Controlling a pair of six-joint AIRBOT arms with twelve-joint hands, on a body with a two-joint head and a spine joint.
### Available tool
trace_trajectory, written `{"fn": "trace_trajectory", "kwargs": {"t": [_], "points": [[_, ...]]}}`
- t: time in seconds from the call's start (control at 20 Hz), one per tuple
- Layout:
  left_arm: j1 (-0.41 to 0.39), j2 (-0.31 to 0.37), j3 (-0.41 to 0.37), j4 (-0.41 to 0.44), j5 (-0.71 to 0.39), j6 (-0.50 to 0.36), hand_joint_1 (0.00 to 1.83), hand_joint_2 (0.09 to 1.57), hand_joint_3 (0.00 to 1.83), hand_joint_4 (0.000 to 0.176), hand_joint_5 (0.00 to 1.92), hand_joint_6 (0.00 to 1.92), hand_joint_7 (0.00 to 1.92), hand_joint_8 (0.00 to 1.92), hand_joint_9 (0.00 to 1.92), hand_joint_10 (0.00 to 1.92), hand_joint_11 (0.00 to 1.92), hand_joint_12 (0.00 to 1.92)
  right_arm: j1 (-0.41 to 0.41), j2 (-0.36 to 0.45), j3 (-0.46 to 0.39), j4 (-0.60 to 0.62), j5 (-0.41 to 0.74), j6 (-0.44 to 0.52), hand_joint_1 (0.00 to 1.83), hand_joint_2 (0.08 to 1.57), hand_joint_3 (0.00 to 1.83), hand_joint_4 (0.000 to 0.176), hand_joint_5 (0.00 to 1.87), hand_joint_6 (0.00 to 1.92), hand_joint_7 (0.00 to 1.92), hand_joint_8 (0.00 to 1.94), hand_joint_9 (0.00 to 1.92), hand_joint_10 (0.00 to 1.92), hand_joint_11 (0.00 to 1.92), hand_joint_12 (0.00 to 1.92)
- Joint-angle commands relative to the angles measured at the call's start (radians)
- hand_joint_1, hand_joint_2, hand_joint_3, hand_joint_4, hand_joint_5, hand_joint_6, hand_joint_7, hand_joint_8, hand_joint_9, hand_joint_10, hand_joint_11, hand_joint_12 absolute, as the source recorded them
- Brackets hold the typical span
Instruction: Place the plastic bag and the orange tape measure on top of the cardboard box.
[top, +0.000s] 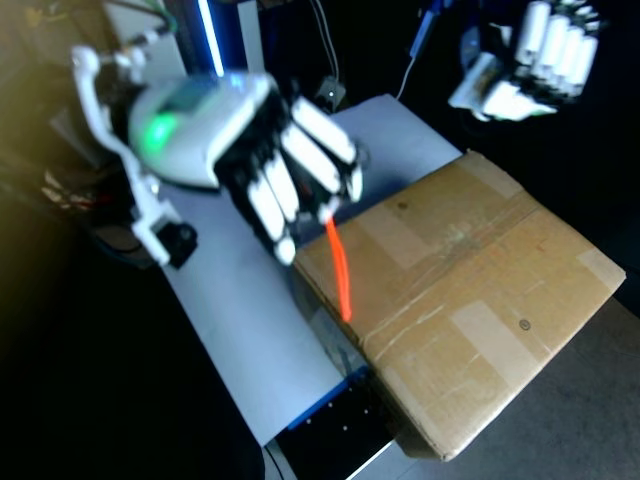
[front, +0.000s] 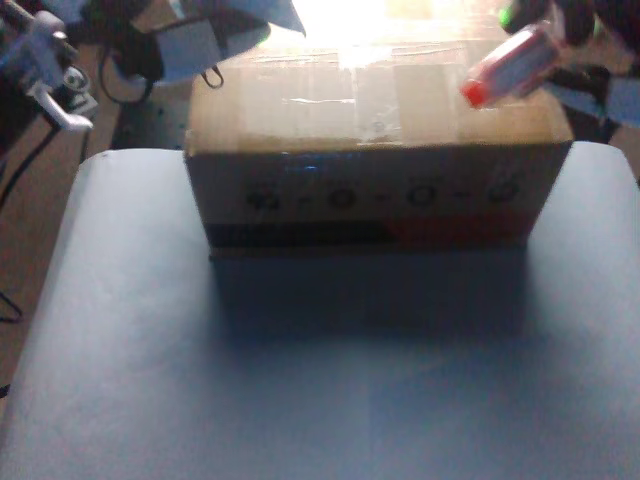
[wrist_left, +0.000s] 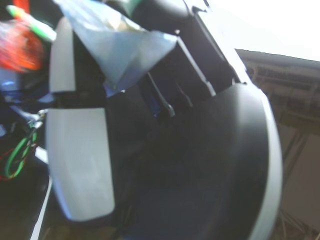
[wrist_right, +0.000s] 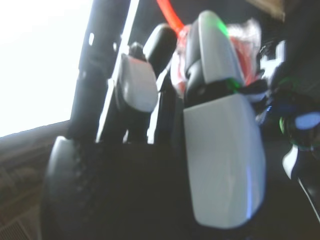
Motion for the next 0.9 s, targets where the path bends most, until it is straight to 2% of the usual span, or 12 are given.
{"fn": "trace_trajectory", "kwargs": {"t": [0.0, 0.05, 0.1, 0.15, 0.2, 0.3, 0.35, 0.45, 0.6, 0.65, 0.7, 0.85], "points": [[-0.025, -0.015, 0.017, 0.029, 0.063, -0.001, 1.39, 1.08, 0.00, 0.000, 0.95, 0.90, 1.04, 0.90, 1.02, 1.16, 0.91, 1.45, 0.023, -0.010, 0.011, -0.034, -0.088, -0.003, 1.40, 0.93, 0.34, 0.000, 1.01, 0.68, 1.03, 1.04, 0.98, 1.38, 1.25, 1.57], [-0.043, -0.035, 0.036, 0.029, 0.036, -0.001, 1.38, 1.11, 0.01, 0.000, 0.92, 0.93, 0.99, 1.06, 0.93, 1.25, 0.85, 1.55, 0.036, -0.014, 0.020, -0.034, -0.081, -0.010, 1.50, 0.74, 0.66, 0.000, 1.04, 0.80, 1.07, 1.02, 1.06, 1.29, 0.91, 1.63], [-0.057, -0.061, 0.059, 0.029, 0.010, -0.001, 1.37, 1.14, 0.01, 0.000, 0.90, 0.96, 0.91, 1.19, 0.85, 1.37, 0.79, 1.73, 0.049, -0.016, 0.031, -0.034, -0.073, -0.011, 1.52, 0.82, 0.54, 0.000, 1.01, 0.76, 1.02, 1.06, 1.01, 1.29, 0.76, 1.67], [-0.064, -0.079, 0.075, 0.029, -0.004, -0.001, 1.37, 1.14, 0.00, 0.000, 0.90, 0.98, 0.90, 1.19, 0.85, 1.38, 0.77, 1.75, 0.061, -0.021, 0.042, -0.034, -0.060, -0.012, 1.41, 0.97, 0.31, 0.000, 0.97, 0.76, 0.96, 1.12, 0.93, 1.42, 0.99, 1.72], [-0.069, -0.096, 0.093, 0.029, -0.020, -0.001, 1.37, 1.14, 0.00, 0.000, 0.91, 0.95, 0.89, 1.21, 0.84, 1.39, 0.77, 1.76, 0.083, -0.035, 0.060, -0.034, -0.035, -0.017, 1.39, 1.05, 0.14, 0.000, 0.98, 0.73, 0.96, 1.09, 0.94, 1.40, 1.02, 1.70], [-0.073, -0.121, 0.124, 0.029, -0.051, -0.002, 1.37, 1.14, 0.00, 0.000, 0.90, 1.02, 0.90, 1.20, 0.84, 1.34, 0.79, 1.65, 0.129, -0.068, 0.087, -0.034, 0.010, -0.052, 1.38, 1.14, 0.01, 0.000, 0.94, 0.75, 0.87, 1.22, 0.88, 1.49, 0.95, 1.79], [-0.084, -0.151, 0.159, 0.029, -0.084, -0.003, 1.37, 1.16, 0.00, 0.000, 0.84, 1.07, 0.87, 1.24, 0.82, 1.41, 0.76, 1.70, 0.184, -0.101, 0.118, -0.034, 0.058, -0.085, 1.38, 1.14, 0.00, 0.000, 0.96, 0.85, 0.84, 1.22, 0.87, 1.44, 0.83, 1.76], [-0.090, -0.176, 0.188, 0.029, -0.106, -0.003, 1.37, 1.16, 0.00, 0.000, 0.82, 1.14, 0.88, 1.20, 0.83, 1.39, 0.73, 1.69, 0.204, -0.124, 0.146, -0.034, 0.074, -0.085, 1.38, 1.13, 0.00, 0.000, 0.99, 0.83, 0.85, 1.19, 0.89, 1.41, 0.82, 1.75], [-0.100, -0.221, 0.237, 0.024, -0.143, -0.003, 1.36, 1.17, 0.00, 0.000, 0.81, 1.20, 0.84, 1.23, 0.81, 1.40, 0.75, 1.62, 0.225, -0.156, 0.182, -0.034, 0.091, -0.085, 1.38, 1.12, 0.00, 0.000, 0.90, 1.01, 0.94, 1.08, 0.92, 1.30, 0.80, 1.62], [-0.101, -0.231, 0.248, 0.017, -0.149, -0.004, 1.36, 1.17, 0.00, 0.000, 0.82, 1.24, 0.84, 1.22, 0.79, 1.38, 0.73, 1.59, 0.230, -0.165, 0.189, -0.034, 0.094, -0.086, 1.38, 1.13, 0.00, 0.000, 0.90, 0.98, 0.93, 1.14, 0.88, 1.35, 0.76, 1.61], [-0.102, -0.243, 0.260, 0.015, -0.157, -0.004, 1.48, 1.17, 0.00, 0.000, 0.82, 1.27, 0.81, 1.23, 0.75, 1.33, 0.71, 1.61, 0.231, -0.169, 0.191, -0.034, 0.096, -0.092, 1.38, 1.13, 0.00, 0.000, 0.90, 1.00, 0.95, 1.09, 0.89, 1.33, 0.75, 1.61], [-0.105, -0.269, 0.296, -0.002, -0.188, -0.004, 1.49, 1.17, 0.00, 0.000, 0.81, 1.23, 0.80, 1.25, 0.74, 1.35, 0.68, 1.65, 0.230, -0.176, 0.191, -0.034, 0.106, -0.103, 1.38, 1.11, 0.00, 0.000, 0.92, 1.05, 1.00, 0.97, 0.94, 1.24, 0.75, 1.63]]}}
